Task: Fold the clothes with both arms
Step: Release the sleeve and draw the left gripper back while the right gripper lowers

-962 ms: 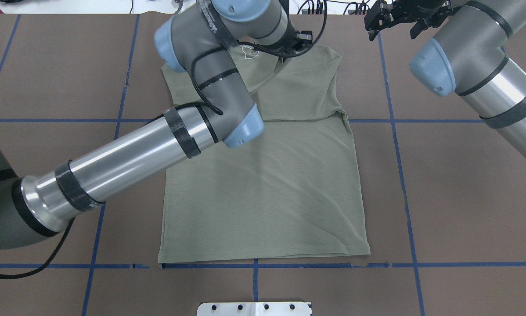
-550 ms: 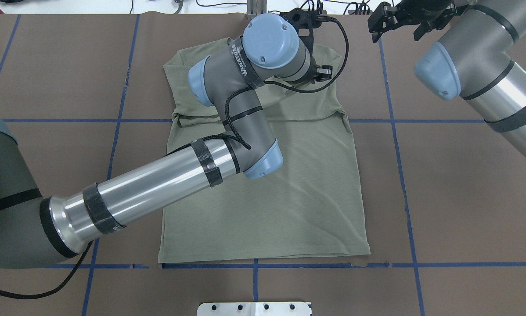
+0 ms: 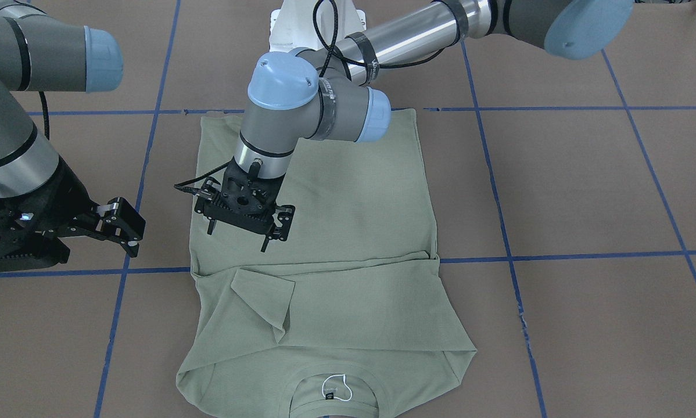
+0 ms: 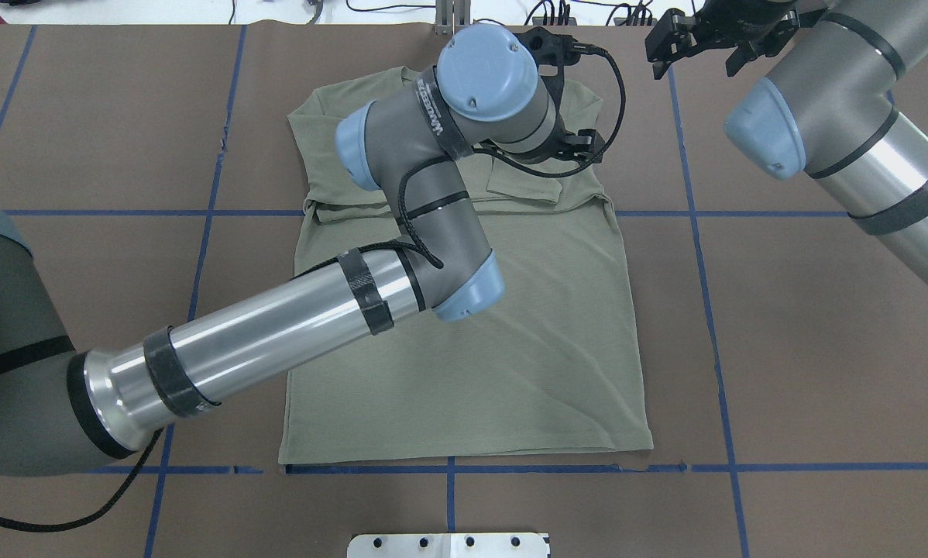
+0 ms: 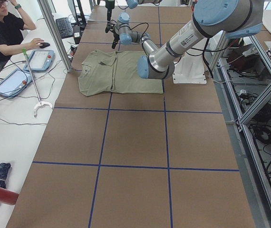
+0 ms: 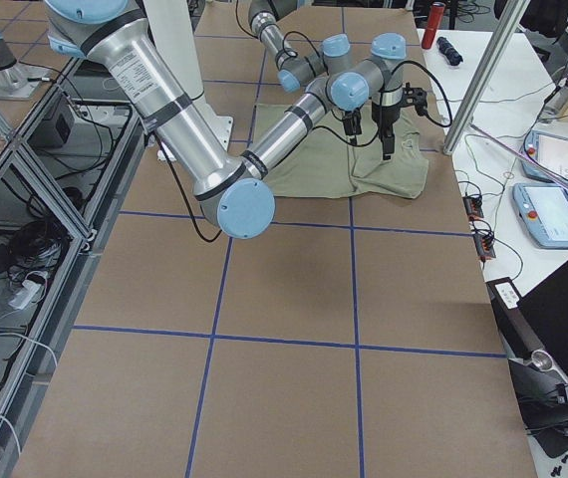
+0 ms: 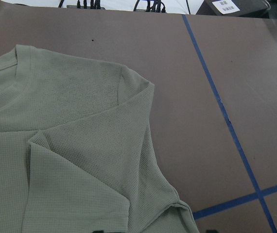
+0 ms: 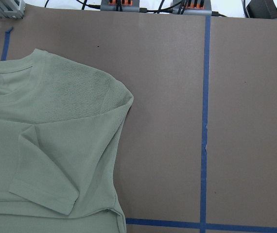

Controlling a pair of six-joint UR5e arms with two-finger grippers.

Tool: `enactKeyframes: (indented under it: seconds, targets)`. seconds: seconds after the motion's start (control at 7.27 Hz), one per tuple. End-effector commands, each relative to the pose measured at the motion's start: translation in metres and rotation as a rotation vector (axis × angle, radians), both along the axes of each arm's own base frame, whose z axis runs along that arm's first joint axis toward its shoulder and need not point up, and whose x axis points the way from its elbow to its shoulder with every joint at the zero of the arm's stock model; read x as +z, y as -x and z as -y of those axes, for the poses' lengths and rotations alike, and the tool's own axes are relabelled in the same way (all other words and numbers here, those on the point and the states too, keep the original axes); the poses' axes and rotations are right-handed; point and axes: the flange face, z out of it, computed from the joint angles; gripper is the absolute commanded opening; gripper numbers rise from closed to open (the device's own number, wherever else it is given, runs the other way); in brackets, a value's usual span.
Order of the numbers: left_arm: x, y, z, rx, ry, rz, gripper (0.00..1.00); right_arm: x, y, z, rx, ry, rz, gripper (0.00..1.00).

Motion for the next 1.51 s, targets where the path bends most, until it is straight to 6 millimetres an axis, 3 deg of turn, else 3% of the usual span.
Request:
enactKeyframes:
  seconds: [0.0,0.14,0.28,0.41,0.55,0.83,0.96,1.1,1.38]
  targets:
    - [0.055,0.068,0.004,0.105,0.022,0.128,1.00,-0.001,0.023,-0.004,-0.008,0.015,0.006,1.00]
    - [0.108,0.121,-0.019,0.118,0.015,0.110,1.00,-0.009,0.048,-0.019,0.018,0.046,0.043,1.00]
    - [0.138,0.161,-0.042,0.113,0.010,0.096,1.00,-0.017,0.077,-0.049,0.049,0.060,0.086,1.00]
    - [0.159,0.184,-0.062,0.113,0.007,0.092,1.00,-0.021,0.103,-0.095,0.070,0.051,0.089,1.00]
    - [0.180,0.203,-0.079,0.112,0.013,0.095,1.00,-0.018,0.107,-0.132,0.068,0.051,0.106,1.00]
    - [0.218,0.261,-0.132,0.063,0.103,0.066,1.00,-0.008,0.102,-0.208,0.095,0.072,0.132,1.00]
    - [0.224,0.275,-0.152,0.026,0.170,0.013,1.00,-0.005,0.103,-0.241,0.115,0.102,0.154,1.00]
    - [0.242,0.274,-0.169,0.007,0.231,-0.052,1.00,0.004,0.105,-0.265,0.139,0.119,0.186,1.00]
    - [0.300,0.247,-0.238,-0.046,0.295,-0.134,1.00,0.043,0.123,-0.315,0.212,0.151,0.265,0.99]
